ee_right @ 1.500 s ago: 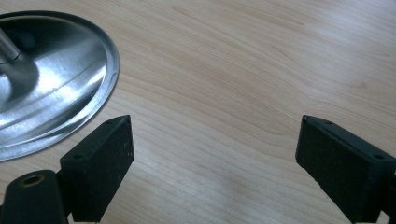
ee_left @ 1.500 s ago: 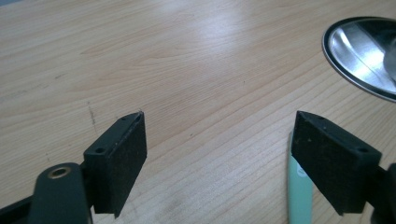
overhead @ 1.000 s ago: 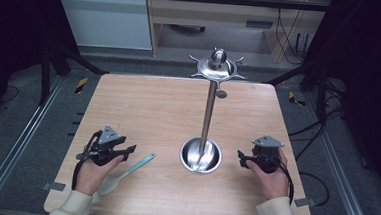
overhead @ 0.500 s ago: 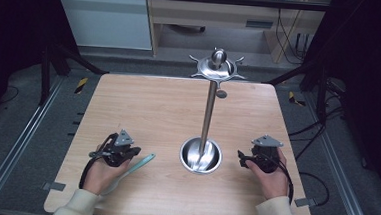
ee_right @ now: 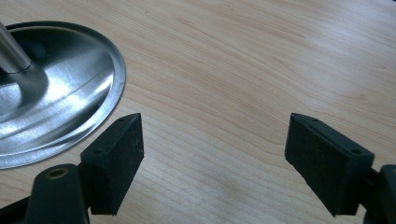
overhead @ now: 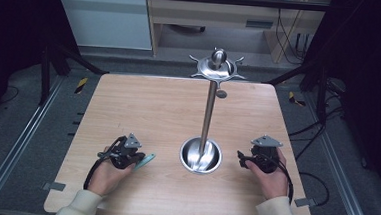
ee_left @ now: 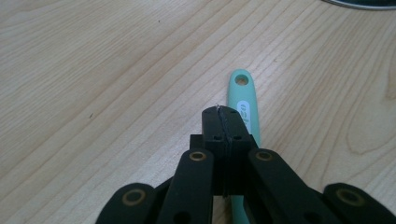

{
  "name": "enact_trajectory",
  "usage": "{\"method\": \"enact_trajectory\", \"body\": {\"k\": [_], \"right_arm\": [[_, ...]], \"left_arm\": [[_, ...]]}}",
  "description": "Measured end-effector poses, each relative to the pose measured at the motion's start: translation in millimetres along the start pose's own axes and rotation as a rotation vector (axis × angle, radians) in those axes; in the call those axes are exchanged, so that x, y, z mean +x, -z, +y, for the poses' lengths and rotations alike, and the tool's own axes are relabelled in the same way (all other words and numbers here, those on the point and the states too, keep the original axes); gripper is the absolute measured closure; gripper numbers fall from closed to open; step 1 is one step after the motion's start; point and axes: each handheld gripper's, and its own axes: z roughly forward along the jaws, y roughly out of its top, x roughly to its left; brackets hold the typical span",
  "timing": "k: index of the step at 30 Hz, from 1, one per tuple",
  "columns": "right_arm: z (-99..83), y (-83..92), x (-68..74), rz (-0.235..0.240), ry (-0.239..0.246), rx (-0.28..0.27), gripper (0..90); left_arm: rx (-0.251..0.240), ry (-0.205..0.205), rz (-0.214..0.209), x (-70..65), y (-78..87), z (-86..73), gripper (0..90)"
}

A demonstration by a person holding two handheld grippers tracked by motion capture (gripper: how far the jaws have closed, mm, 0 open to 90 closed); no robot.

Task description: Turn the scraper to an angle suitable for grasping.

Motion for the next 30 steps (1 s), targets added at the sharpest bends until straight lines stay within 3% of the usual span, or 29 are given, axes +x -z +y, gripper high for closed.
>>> {"method": "enact_trajectory", "body": {"k": [4,6,7,9,16,20,21,24,25,26,27,28,30], "right_arm": [[0.0,-0.2,-0.3,0.002,0.006,-0.004,19.7],[0.0,-0.2,-0.1,0.004,0.005,-0.003,19.8],[0.0,-0.2,-0.1,0.004,0.005,-0.003,19.8],[0.1,-0.5,1.0,0.008,0.008,0.000,19.8],[1.3,-0.1,2.4,0.009,0.009,-0.004,19.9],[2.8,-1.5,5.4,0.021,0.025,-0.004,19.9],[3.0,-1.5,6.4,0.027,0.024,-0.007,19.9],[2.3,-2.4,7.9,0.032,0.025,-0.003,19.9],[2.2,-3.5,8.5,0.033,0.029,0.002,19.9],[2.4,-4.1,9.3,0.037,0.028,0.002,19.9],[2.7,-3.4,9.4,0.036,0.025,0.000,19.9],[2.6,-2.6,8.7,0.033,0.030,-0.002,19.9],[2.7,-1.5,8.9,0.031,0.025,-0.003,19.9]], "left_arm": [[0.004,-0.018,-0.021,-5.0,0.3,0.7,90.0],[0.014,-0.070,-0.061,-19.4,1.2,2.0,90.0],[0.014,-0.070,-0.061,-19.4,1.2,2.0,90.0],[0.037,-0.133,-0.084,-32.7,3.9,3.4,90.0],[0.034,-0.148,-0.110,-40.9,10.1,11.7,90.0],[0.036,-0.174,-0.085,-49.0,14.7,20.7,87.7],[0.053,-0.205,-0.069,-51.8,17.7,28.4,86.1],[0.081,-0.220,-0.078,-54.3,19.1,38.8,84.2],[0.111,-0.231,-0.081,-55.8,18.0,43.4,82.9],[0.182,-0.261,-0.077,-58.6,14.5,50.9,79.7],[0.182,-0.261,-0.077,-58.6,14.5,50.9,77.3],[0.213,-0.281,-0.085,-59.1,12.9,53.5,76.2],[0.211,-0.273,-0.103,-58.7,11.0,54.5,76.3]]}}
